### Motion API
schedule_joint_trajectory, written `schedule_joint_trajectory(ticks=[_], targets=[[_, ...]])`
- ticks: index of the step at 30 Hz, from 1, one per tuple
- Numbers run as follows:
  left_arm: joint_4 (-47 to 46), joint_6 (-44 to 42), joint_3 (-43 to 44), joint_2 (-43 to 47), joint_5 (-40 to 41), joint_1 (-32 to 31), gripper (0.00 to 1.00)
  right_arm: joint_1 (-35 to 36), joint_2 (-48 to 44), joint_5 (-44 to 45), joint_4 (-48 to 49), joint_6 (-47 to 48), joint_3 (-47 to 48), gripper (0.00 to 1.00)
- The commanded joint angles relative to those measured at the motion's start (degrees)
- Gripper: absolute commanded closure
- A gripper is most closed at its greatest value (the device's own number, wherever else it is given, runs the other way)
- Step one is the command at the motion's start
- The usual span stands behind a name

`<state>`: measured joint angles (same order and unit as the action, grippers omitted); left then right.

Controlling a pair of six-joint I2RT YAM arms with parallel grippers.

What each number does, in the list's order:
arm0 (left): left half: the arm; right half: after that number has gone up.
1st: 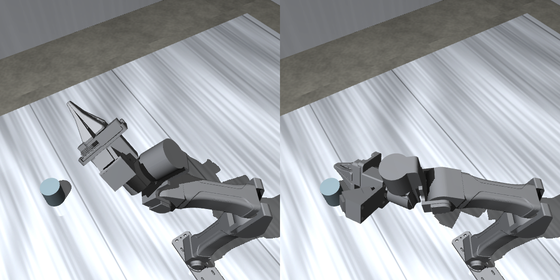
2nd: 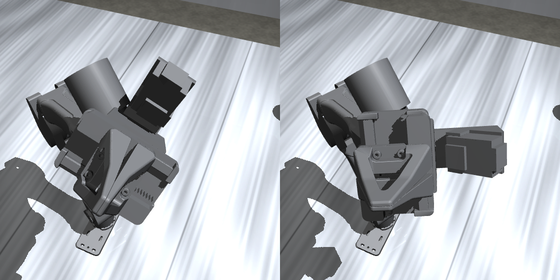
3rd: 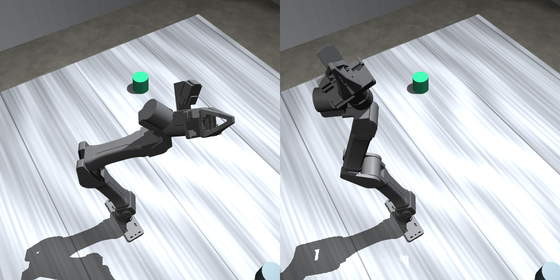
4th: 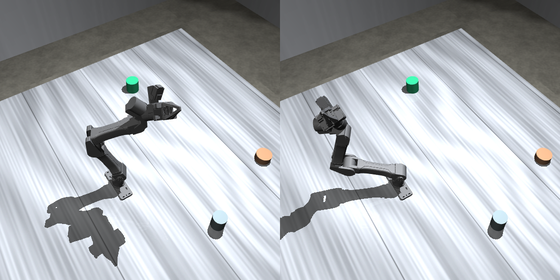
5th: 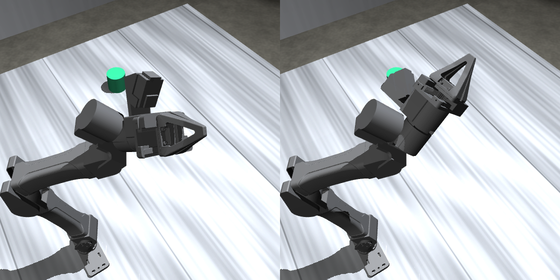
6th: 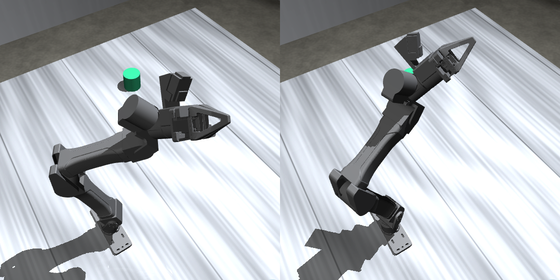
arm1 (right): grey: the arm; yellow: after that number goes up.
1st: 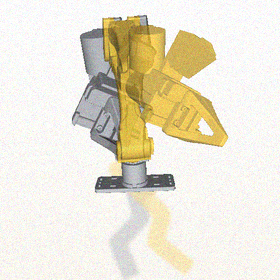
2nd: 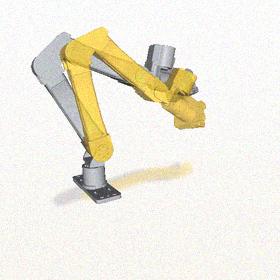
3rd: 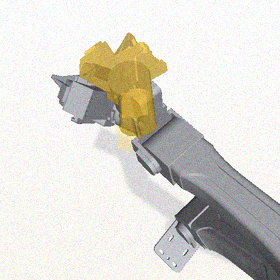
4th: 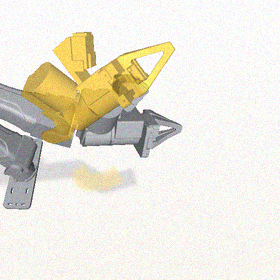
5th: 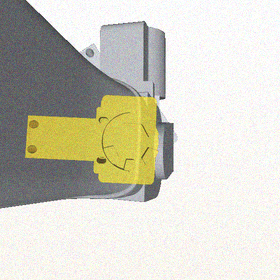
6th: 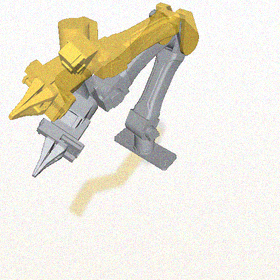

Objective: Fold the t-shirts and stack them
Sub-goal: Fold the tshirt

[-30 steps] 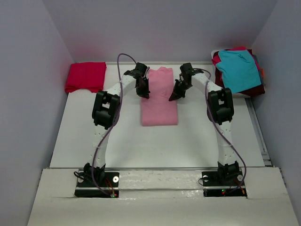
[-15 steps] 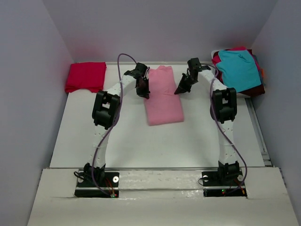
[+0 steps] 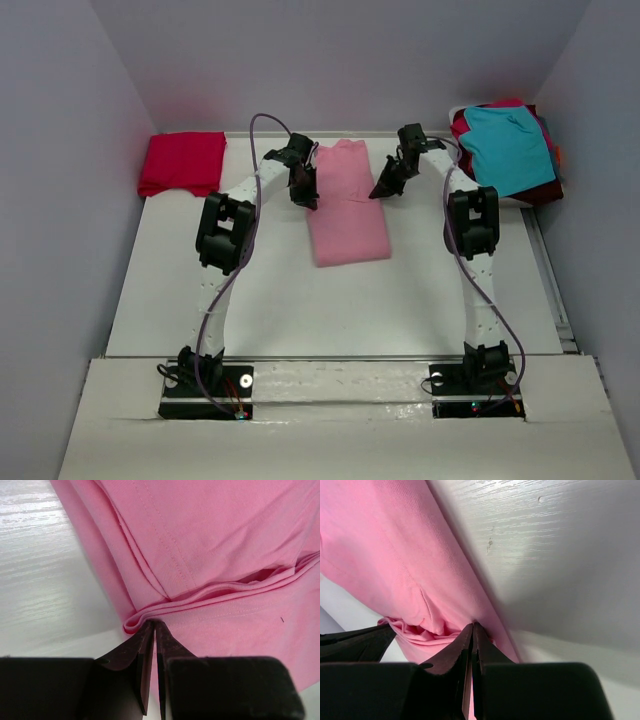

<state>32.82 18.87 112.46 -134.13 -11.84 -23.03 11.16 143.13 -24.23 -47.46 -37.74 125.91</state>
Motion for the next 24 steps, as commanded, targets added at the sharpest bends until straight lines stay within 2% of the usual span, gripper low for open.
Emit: schedule_joint_trajectory(ticks=[1, 2, 5, 7, 9, 12, 13, 15, 17, 20, 24], targets=[[0.85, -1.65, -0.75, 0.88, 1.81, 0.44, 0.80, -0.96, -0.57, 0.23, 0.80, 1.52, 2.32, 0.91], [0.32, -1.56, -1.28, 1.58, 1.99, 0.44, 0.80, -0.96, -1.27, 0.41, 0.88, 1.96, 2.15, 0.90], [-2.58, -1.21, -4.09, 4.04, 2.52, 0.44, 0.79, -0.96, -4.61, 1.81, 0.71, 3.89, 1.45, 0.73], [-4.33, -1.12, -5.59, 7.02, 2.87, 0.44, 0.76, -0.96, -6.80, 2.78, 0.53, 5.65, 1.10, 0.43], [-5.13, -1.03, -6.47, 8.17, 3.31, 0.44, 0.69, -0.96, -8.04, 3.66, 0.09, 6.97, 1.27, 0.35], [-5.40, -0.68, -6.56, 10.37, 4.36, 0.44, 0.64, -1.49, -9.97, 3.84, -1.40, 7.76, 1.89, 0.29], [-5.14, -0.51, -6.47, 11.16, 5.06, 0.44, 0.55, -1.49, -10.85, 3.40, -1.67, 8.20, 1.54, 0.28], [-4.96, -0.24, -7.17, 14.14, 6.47, 0.44, 0.44, -1.49, -14.09, 3.75, -1.32, 8.47, -0.82, 0.25], [-4.96, -0.42, -8.13, 16.43, 6.91, 0.44, 0.38, -1.49, -16.91, 4.01, -0.88, 8.03, -3.72, 0.23], [-1.37, -0.07, -9.80, 19.51, 6.21, 0.44, 0.36, -1.49, -22.26, 3.05, -1.75, 7.68, -9.96, 0.23], [-3.81, 3.70, -21.56, 25.47, 2.09, 0.44, 0.36, -1.49, -27.63, 0.94, 2.10, 7.41, -24.36, 0.23]])
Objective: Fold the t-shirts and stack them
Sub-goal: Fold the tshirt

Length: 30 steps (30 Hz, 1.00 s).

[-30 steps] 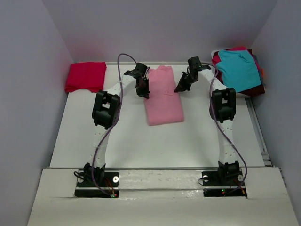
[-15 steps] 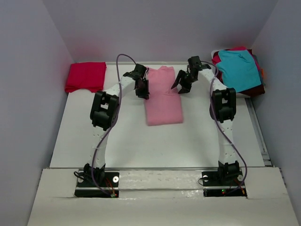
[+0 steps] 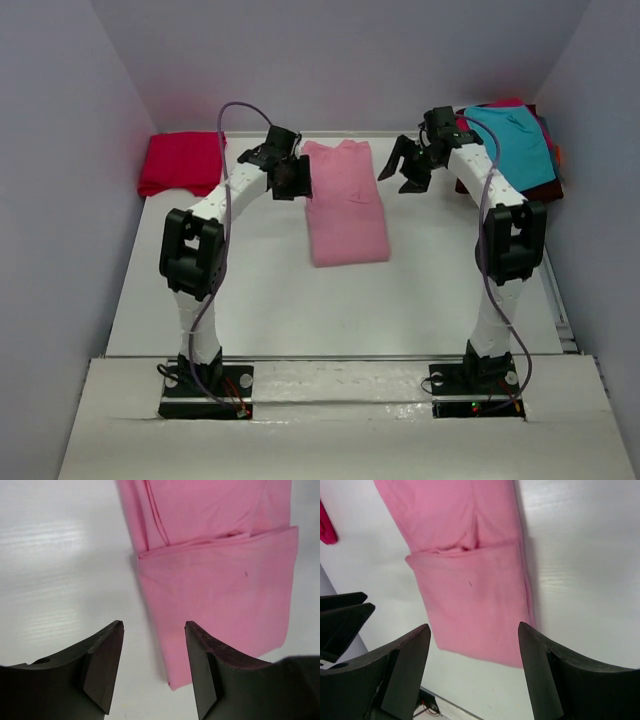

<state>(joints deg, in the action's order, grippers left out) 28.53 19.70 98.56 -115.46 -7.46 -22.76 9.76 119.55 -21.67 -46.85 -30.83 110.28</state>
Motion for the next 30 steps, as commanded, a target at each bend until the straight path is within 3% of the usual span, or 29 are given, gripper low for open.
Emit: schedule_joint_trajectory(ticks=[1, 2, 6, 12, 22, 30], targets=[[-1.79, 4.28, -13.51, 9.18, -5.08, 0.18, 0.36, -0.09, -6.41, -2.40, 2.89, 0.25, -14.42, 0.23], [-2.60, 5.25, -16.27, 9.20, -6.15, 0.18, 0.36, -0.09, -7.30, -2.76, 3.51, -0.02, -14.48, 0.23], [-7.43, 8.50, -29.53, 13.58, -12.12, -1.75, 0.35, -0.09, -11.43, -6.18, 9.49, -1.16, -30.08, 0.23], [-14.46, 12.11, -38.43, 15.44, -18.81, -2.28, 0.30, -0.09, -15.30, -8.47, 14.68, -1.69, -41.35, 0.15], [-18.86, 14.57, -40.03, 14.83, -21.80, -2.28, 0.29, -0.09, -16.80, -11.46, 21.97, -5.47, -49.89, 0.14], [-22.64, 16.33, -41.87, 13.16, -23.30, -2.28, 0.29, -0.09, -15.66, -12.87, 27.42, -7.84, -55.07, 0.19]])
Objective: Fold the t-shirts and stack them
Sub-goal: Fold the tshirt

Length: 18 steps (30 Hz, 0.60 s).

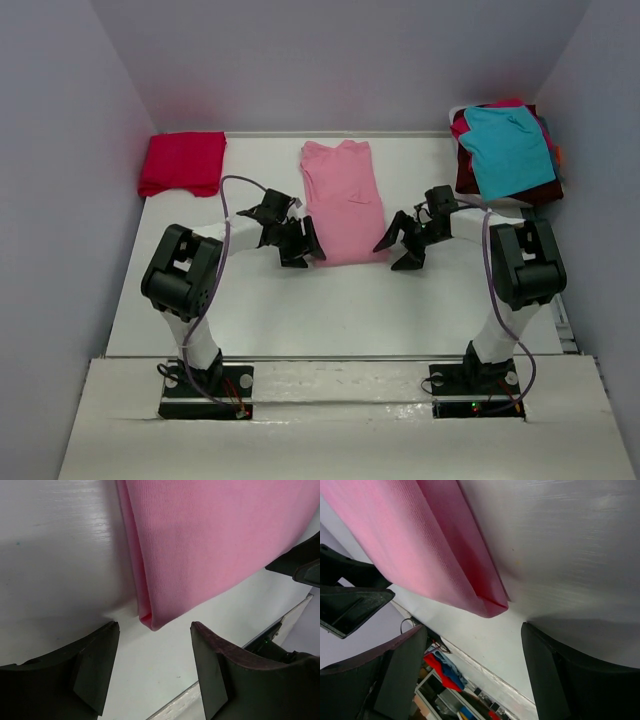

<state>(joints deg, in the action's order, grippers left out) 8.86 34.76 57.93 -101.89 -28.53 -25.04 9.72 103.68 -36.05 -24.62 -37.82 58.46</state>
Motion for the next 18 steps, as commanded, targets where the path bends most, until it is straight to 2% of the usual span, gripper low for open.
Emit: schedule_joint_trajectory(ticks=[1, 7, 12, 18], targets=[[-2.89, 1.36, -1.33, -0.59, -2.66, -0.01, 0.29, -0.05, 0.38, 1.34, 6.24, -1.20, -3.61, 0.19], [-3.85, 2.23, -3.87, -0.95, -3.54, -0.01, 0.29, -0.05, 1.44, 1.16, 8.89, -2.69, -5.46, 0.22], [-8.16, 5.22, -6.34, -2.00, -7.14, -0.01, 0.29, -0.05, 1.53, 1.16, 10.56, -3.57, -6.34, 0.22], [-8.34, 5.31, -7.75, -1.82, -6.54, -0.01, 0.29, -0.05, 1.61, 1.77, 12.58, -4.45, -7.91, 0.22]])
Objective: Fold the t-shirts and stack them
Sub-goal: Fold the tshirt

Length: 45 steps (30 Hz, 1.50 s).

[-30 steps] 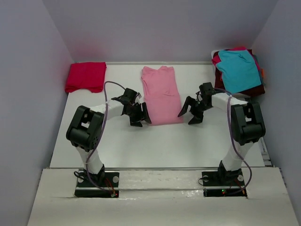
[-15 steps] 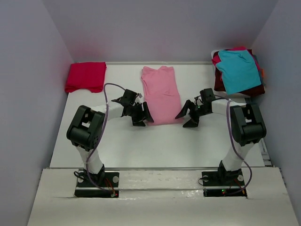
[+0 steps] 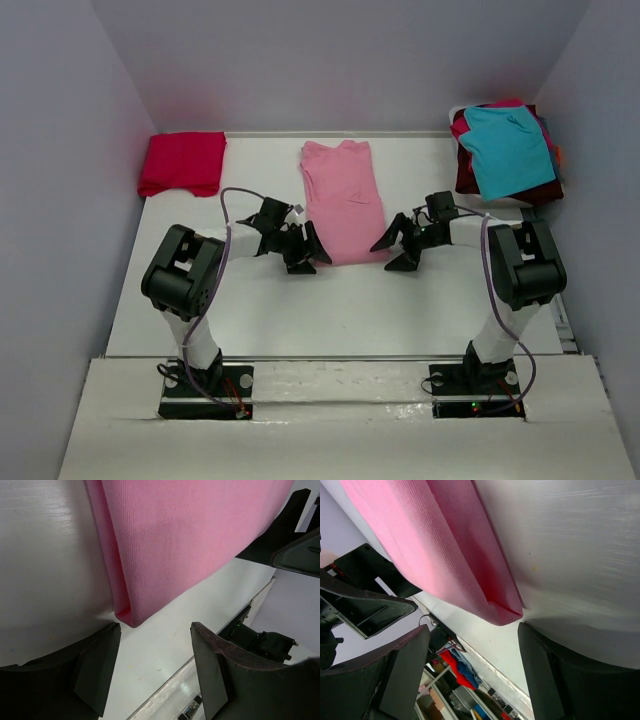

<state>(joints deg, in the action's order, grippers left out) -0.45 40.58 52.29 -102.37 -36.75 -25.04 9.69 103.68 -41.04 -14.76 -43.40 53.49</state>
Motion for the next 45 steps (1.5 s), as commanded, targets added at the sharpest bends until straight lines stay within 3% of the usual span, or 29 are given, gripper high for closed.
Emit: schedule_joint_trajectory(ticks=[1, 10, 25, 34, 45], targets=[[0.89, -0.50, -2.37, -1.52, 1.68, -0.01, 0.29, -0.03, 1.61, 6.93, 3.07, 0.86, -3.22, 0.22], [2.73, -1.81, -0.88, -2.05, 5.55, 1.04, 0.29, -0.03, 2.41, 9.13, 5.18, 0.77, -3.22, 0.26], [10.29, -6.91, 10.28, -5.56, 7.67, 3.33, 0.29, -0.03, 3.72, 11.25, -0.96, 2.97, 5.74, 0.26], [9.24, -5.78, 6.77, -5.56, 0.73, 2.71, 0.29, -0.03, 3.46, 10.80, -1.32, 3.58, 4.60, 0.27], [3.96, -1.91, 3.69, -3.80, -0.25, -0.54, 0.29, -0.03, 2.32, 12.91, -3.60, 5.07, 3.90, 0.27]])
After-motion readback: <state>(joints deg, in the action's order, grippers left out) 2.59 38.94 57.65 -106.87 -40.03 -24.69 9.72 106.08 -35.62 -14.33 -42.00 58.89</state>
